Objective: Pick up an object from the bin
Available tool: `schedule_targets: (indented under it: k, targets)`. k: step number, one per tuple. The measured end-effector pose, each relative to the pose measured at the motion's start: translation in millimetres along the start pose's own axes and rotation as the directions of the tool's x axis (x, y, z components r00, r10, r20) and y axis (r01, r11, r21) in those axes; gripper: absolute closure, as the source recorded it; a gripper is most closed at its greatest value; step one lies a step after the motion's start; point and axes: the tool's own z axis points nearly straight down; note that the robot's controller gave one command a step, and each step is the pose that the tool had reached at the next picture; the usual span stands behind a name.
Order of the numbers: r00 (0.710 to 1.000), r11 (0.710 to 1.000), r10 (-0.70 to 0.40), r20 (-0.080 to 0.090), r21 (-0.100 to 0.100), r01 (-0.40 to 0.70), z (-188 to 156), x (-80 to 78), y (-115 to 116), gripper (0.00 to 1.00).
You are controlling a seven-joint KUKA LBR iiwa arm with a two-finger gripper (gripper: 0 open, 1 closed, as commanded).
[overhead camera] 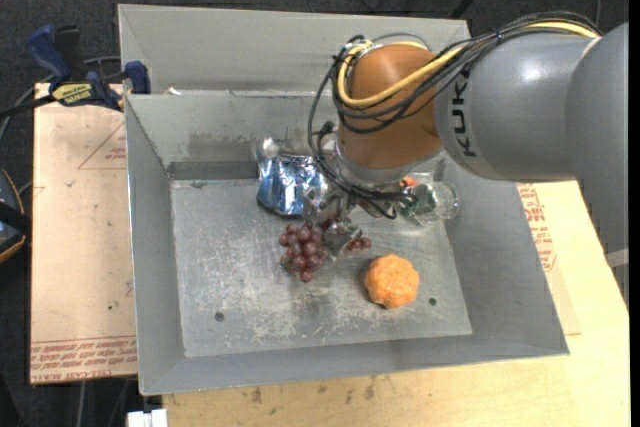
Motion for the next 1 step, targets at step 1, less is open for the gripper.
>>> schedule_targets:
  k: [1]
  targets:
    - [1.000,1.000,-0.001,0.000,0.000,0.001,-21.9,-0.1,0.2,1.00]
